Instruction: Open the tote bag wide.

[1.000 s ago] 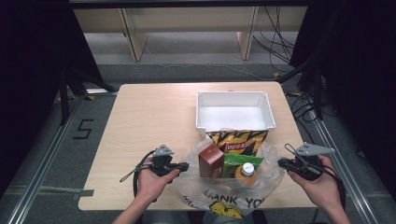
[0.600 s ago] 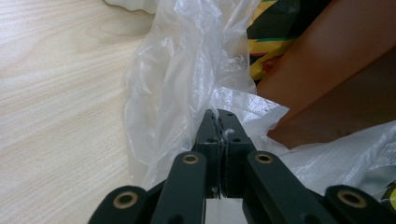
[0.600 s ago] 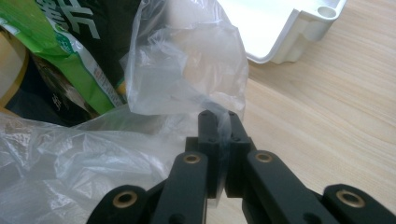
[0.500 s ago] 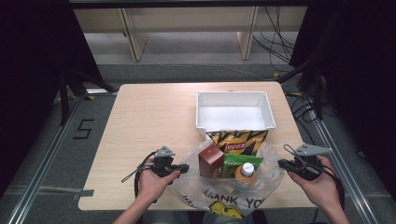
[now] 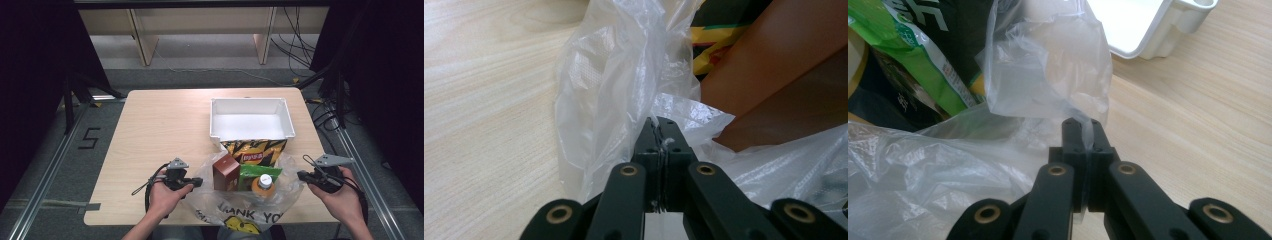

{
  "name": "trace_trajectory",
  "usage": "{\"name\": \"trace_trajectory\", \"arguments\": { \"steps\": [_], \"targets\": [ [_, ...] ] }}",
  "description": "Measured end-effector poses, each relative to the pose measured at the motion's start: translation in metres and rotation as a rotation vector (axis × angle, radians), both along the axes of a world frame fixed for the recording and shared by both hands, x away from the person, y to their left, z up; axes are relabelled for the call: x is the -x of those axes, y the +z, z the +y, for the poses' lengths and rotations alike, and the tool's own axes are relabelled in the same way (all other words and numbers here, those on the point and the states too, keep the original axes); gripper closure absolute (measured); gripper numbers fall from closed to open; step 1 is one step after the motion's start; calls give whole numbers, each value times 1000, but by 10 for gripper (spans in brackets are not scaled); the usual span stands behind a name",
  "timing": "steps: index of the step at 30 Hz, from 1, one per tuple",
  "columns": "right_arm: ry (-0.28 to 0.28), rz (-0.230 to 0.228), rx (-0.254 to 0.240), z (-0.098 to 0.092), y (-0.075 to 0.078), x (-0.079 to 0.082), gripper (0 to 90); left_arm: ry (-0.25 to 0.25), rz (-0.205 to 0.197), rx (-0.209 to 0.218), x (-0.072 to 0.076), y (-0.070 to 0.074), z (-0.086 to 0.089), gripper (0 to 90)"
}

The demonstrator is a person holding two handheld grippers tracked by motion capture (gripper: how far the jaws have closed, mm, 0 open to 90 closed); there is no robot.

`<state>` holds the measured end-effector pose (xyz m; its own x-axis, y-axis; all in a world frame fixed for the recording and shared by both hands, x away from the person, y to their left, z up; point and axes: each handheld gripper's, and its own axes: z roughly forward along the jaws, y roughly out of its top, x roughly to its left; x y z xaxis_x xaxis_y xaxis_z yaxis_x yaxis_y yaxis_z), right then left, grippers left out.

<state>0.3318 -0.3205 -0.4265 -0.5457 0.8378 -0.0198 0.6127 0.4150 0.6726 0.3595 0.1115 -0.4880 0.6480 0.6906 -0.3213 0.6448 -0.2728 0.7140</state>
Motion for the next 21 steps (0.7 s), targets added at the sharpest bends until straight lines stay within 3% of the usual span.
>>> {"name": "trace_trajectory", "arguments": {
  "steps": [3,7,9,11,12,14,16,17,18,21],
  "targets": [
    [-8,30,-3,0,1,0,900,-2,21,-2,-1,-2,-1,884],
    [-20,26,-7,1,2,1,900,-6,15,-11,0,-2,-1,885],
    [2,13,5,0,2,1,900,-1,9,-11,1,-1,-1,885],
    [-38,32,-14,1,6,7,900,-18,6,-25,1,1,0,885],
    [-14,23,4,-3,7,6,900,-15,12,-26,2,1,0,885],
    [-22,34,5,-3,8,8,900,-31,8,-30,2,0,-1,885],
    [-20,38,10,-3,8,8,900,-14,5,-18,4,-1,-4,885],
    [-21,43,15,-2,6,7,900,-42,13,-42,3,-2,-2,885],
    [-8,36,26,-3,4,6,900,-20,12,-38,3,-2,-4,885],
    [1,46,47,0,0,3,900,-19,16,-31,2,-4,-4,885]
  ]
}}
